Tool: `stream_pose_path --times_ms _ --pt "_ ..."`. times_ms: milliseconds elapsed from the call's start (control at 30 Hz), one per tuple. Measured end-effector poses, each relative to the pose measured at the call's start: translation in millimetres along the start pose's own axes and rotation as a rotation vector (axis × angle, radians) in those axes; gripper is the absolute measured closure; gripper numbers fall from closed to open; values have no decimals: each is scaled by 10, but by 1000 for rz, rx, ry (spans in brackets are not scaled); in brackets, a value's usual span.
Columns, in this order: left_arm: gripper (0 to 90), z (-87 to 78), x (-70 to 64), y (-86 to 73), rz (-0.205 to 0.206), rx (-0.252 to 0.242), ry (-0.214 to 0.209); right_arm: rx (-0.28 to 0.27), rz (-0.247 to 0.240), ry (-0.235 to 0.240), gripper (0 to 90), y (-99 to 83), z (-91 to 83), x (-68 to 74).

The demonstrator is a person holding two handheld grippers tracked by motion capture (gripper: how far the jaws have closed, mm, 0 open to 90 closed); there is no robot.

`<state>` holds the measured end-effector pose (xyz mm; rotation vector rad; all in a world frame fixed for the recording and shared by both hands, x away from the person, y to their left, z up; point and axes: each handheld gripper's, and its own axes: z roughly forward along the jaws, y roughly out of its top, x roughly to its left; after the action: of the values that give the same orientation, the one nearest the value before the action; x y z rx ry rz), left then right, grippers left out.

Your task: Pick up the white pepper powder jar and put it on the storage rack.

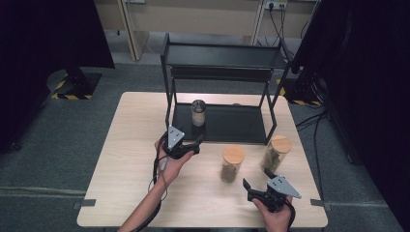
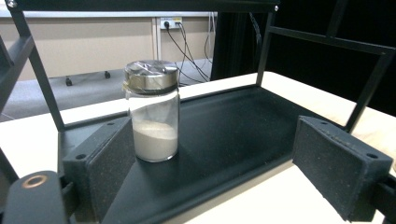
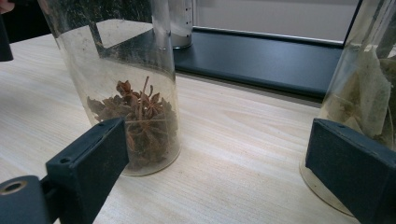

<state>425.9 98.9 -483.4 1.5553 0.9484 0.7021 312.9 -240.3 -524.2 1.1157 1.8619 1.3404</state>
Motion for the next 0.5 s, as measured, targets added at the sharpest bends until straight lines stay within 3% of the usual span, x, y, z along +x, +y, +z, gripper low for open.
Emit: stream_pose_path --times_ms 500 --pt "129 -161 -81 -183 -15 41 -45 -1 1 -2 63 0 -1 0"
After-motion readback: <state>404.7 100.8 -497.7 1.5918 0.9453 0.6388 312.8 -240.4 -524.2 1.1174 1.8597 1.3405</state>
